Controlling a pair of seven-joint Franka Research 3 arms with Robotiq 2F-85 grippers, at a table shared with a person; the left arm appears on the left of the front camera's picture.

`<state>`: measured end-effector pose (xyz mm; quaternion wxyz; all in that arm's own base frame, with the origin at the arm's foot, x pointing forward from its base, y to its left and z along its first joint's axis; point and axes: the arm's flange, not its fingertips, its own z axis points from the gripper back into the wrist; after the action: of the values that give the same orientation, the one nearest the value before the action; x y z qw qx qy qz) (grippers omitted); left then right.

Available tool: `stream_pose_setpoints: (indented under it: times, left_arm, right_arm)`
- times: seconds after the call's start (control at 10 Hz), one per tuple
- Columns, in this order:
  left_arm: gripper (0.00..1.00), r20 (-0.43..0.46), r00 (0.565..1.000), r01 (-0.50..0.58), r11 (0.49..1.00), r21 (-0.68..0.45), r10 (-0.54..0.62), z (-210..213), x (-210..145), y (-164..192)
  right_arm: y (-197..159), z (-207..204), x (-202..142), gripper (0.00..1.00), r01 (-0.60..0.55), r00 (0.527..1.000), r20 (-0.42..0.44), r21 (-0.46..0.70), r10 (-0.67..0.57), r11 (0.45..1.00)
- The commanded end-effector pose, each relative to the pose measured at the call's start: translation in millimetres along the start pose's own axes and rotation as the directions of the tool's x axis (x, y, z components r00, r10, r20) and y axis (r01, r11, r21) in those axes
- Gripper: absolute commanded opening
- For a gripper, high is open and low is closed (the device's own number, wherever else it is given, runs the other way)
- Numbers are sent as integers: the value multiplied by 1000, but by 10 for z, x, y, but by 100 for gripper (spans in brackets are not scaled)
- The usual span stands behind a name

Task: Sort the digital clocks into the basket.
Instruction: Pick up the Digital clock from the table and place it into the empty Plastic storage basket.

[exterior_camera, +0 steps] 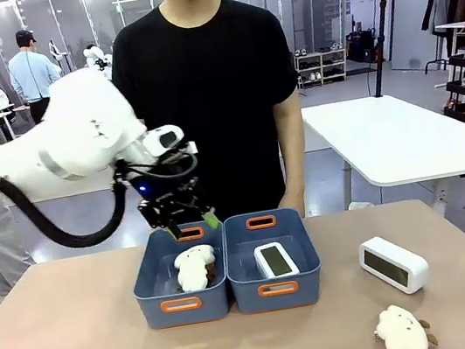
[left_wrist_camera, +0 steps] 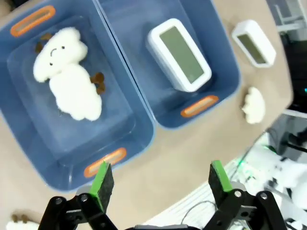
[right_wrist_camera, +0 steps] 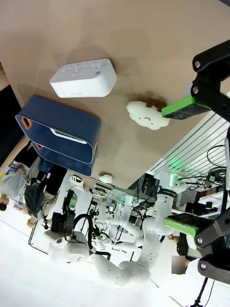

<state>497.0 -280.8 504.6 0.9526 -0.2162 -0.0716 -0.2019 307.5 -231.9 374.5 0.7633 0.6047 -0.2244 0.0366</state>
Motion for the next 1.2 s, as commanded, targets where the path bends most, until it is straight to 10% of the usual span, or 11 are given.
stream_pose_setpoints:
  times: [0.0,0.5,1.1]
  left_arm:
    - [100,25,999,-16,985,-171,21,674,-469,593]
    - [100,115,992,90,885,-456,-41,1468,-1317,1771]
    - [100,243,964,146,552,-821,106,1825,-2596,3404]
  right_arm:
    - [10,-3,-3,100,-8,1000,5,11,8,1000]
    - [10,-3,-3,100,-8,1000,5,11,8,1000]
    - [10,-3,-3,100,-8,1000,5,11,8,1000]
